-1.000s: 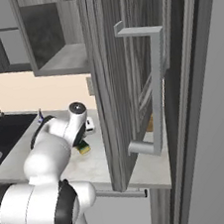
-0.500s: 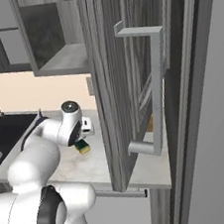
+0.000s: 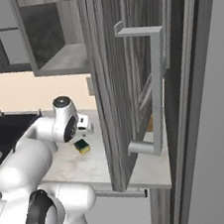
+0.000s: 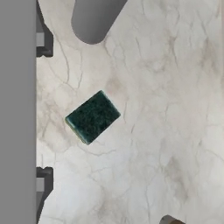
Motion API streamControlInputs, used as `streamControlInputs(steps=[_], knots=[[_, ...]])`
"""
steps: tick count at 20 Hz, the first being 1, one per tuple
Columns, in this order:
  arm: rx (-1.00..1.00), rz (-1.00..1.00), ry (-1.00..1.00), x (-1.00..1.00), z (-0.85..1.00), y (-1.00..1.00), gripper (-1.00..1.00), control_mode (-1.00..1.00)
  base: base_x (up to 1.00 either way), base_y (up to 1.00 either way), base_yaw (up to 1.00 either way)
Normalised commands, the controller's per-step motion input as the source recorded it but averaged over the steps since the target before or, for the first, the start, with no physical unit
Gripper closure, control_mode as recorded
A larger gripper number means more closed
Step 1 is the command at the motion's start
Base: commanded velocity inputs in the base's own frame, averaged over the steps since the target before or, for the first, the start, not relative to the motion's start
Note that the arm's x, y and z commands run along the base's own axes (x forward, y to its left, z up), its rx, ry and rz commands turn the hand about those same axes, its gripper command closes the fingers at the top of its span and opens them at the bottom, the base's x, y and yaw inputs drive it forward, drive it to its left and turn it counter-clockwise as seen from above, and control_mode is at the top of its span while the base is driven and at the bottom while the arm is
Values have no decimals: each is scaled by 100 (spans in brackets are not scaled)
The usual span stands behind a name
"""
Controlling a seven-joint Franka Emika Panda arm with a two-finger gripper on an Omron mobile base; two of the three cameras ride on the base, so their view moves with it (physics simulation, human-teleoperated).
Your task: Pick the sponge and spray from the cabinet and place them on the counter.
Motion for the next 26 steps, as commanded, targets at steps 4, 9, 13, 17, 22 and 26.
streamControlInputs(steps=[4,9,13,17,22,26], knots=[[0,-1,3,-5,62,1,-100,-100,0,0,0],[0,2,1,0,62,1,-100,-100,0,0,0],[0,1,-1,0,60,0,-100,-100,0,0,0],[-2,0,-5,-14,11,3,-100,-100,0,0,0],[0,0,2,-2,-10,3,-100,-100,0,0,0],[0,1,-6,-37,-1,5,-100,-100,0,0,0]])
